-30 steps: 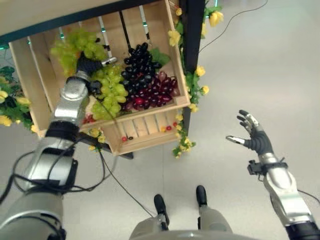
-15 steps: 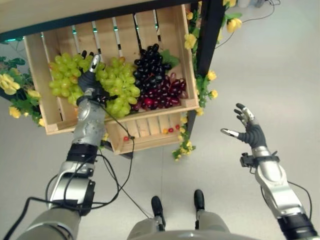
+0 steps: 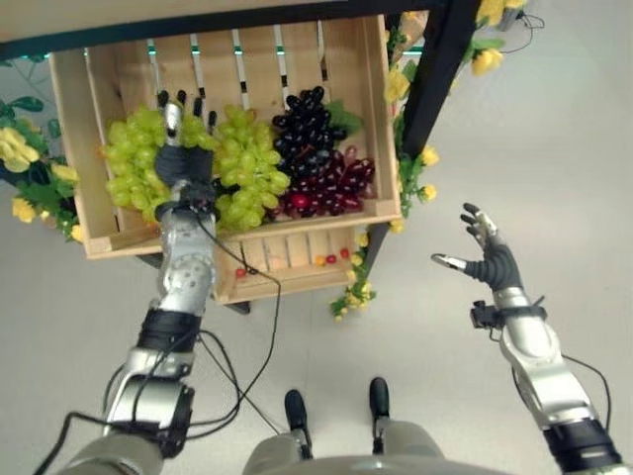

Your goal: Pick up the fruits from the basket on one side to the basket on the other side

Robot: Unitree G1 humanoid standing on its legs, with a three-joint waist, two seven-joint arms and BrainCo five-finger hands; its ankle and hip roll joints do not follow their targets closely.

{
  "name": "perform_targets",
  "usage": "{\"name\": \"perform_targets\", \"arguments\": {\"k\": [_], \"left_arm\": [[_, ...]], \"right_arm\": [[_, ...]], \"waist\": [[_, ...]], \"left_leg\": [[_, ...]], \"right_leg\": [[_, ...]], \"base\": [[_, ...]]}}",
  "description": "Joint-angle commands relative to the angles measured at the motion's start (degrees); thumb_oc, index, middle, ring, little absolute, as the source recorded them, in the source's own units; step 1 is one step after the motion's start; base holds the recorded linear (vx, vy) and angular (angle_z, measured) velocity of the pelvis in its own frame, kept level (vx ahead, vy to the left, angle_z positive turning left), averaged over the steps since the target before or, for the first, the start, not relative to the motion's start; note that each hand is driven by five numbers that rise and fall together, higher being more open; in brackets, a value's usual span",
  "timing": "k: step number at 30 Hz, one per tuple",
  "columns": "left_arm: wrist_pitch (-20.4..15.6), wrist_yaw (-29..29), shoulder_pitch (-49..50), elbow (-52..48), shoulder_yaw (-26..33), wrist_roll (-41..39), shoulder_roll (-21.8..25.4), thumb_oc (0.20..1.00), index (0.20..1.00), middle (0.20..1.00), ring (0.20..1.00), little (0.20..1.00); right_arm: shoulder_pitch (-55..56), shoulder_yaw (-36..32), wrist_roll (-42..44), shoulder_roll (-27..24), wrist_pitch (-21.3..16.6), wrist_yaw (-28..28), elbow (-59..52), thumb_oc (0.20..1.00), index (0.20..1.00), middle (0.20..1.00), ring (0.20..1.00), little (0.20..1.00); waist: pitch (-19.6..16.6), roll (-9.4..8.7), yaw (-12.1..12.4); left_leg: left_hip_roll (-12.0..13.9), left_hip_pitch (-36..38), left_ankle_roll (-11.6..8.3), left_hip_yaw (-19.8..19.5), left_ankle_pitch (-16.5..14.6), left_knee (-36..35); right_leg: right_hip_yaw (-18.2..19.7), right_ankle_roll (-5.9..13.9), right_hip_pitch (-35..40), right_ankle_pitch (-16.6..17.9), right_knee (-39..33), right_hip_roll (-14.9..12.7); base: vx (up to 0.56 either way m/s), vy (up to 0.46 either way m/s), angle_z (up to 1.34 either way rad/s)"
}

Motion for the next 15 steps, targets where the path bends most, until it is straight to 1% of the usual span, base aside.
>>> {"name": "perform_targets", "arguments": {"k": [1, 3, 5, 6, 9, 14, 15], "left_arm": [[7.9, -3.5, 7.8, 5.6, -11.9, 0.0, -7.5, 1.0, 1.0, 1.0, 1.0, 1.0], [9.2, -5.0, 8.8, 2.7, -13.3, 1.4, -4.4, 1.0, 1.0, 1.0, 1.0, 1.0], [9.3, -5.3, 9.1, 2.1, -12.8, 1.3, -3.7, 1.0, 1.0, 1.0, 1.0, 1.0], [8.2, -5.3, 9.7, 0.2, -11.3, -0.6, -4.2, 1.0, 1.0, 1.0, 1.0, 1.0], [8.6, -7.3, 11.1, -3.3, -10.4, -3.3, -5.1, 1.0, 1.0, 1.0, 1.0, 1.0], [7.3, -9.2, 12.2, -5.7, -9.6, -9.6, -10.4, 1.0, 1.0, 1.0, 1.0, 1.0], [7.3, -9.2, 12.2, -5.7, -9.6, -9.6, -10.4, 1.0, 1.0, 1.0, 1.0, 1.0]], "right_arm": [[-2.6, -2.6, -1.3, -1.4, -1.6, -0.4, -5.4, 1.0, 1.0, 1.0, 1.0, 1.0], [-1.9, -3.4, -1.3, -1.7, -1.4, 0.2, -5.5, 1.0, 1.0, 1.0, 1.0, 1.0], [-1.7, -3.5, -1.6, -1.7, -1.4, 0.6, -5.4, 1.0, 1.0, 1.0, 1.0, 1.0], [-1.6, -3.7, -1.7, -1.8, -1.4, 0.9, -5.2, 1.0, 1.0, 1.0, 1.0, 1.0], [-1.1, -4.2, -1.1, -1.4, -1.6, 1.8, -5.5, 1.0, 1.0, 1.0, 1.0, 1.0], [-1.0, -3.9, -0.1, -0.1, -1.9, 2.5, -5.4, 1.0, 1.0, 1.0, 1.0, 1.0], [-1.0, -3.9, -0.1, -0.2, -1.9, 2.5, -5.4, 1.0, 1.0, 1.0, 1.0, 1.0]], "waist": [[0.2, -0.37, -2.7], [-0.1, -0.17, -2.4], [-0.3, -0.1, -2.2], [-0.6, 0.0, -1.9], [-1.0, 0.07, -1.8], [-1.5, -0.32, -1.8], [-1.5, -0.29, -1.8]], "left_leg": [[3.4, -2.9, -3.05, -3.1, -5.5, 9.8], [3.3, -2.9, -3.08, -3.5, -5.4, 9.6], [3.2, -2.8, -3.09, -3.6, -5.3, 9.5], [3.1, -2.6, -3.03, -3.9, -5.3, 9.3], [3.0, -2.2, -2.9, -4.1, -5.5, 9.0], [2.9, -1.8, -2.71, -4.4, -5.9, 9.0], [2.9, -1.8, -2.71, -4.4, -6.0, 9.0]], "right_leg": [[-1.7, 3.62, 0.8, -3.8, 1.2, -1.3], [-2.1, 3.57, 1.1, -4.0, 1.1, -1.3], [-2.3, 3.58, 1.3, -4.0, 1.1, -1.4], [-2.7, 3.6, 1.6, -4.1, 1.1, -1.4], [-3.0, 3.59, 2.0, -4.3, 1.0, -1.4], [-3.0, 3.6, 2.4, -4.6, 1.0, -1.3], [-3.0, 3.61, 2.5, -4.6, 1.0, -1.3]], "base": [[0.0, 0.0, 0.0], [0.0, 0.0, 0.0], [0.0, 0.0, 0.0], [0.0, 0.0, 0.0], [0.03, 0.005, 0.06], [0.02, 0.001, 0.05], [0.01, 0.009, 0.07]]}}
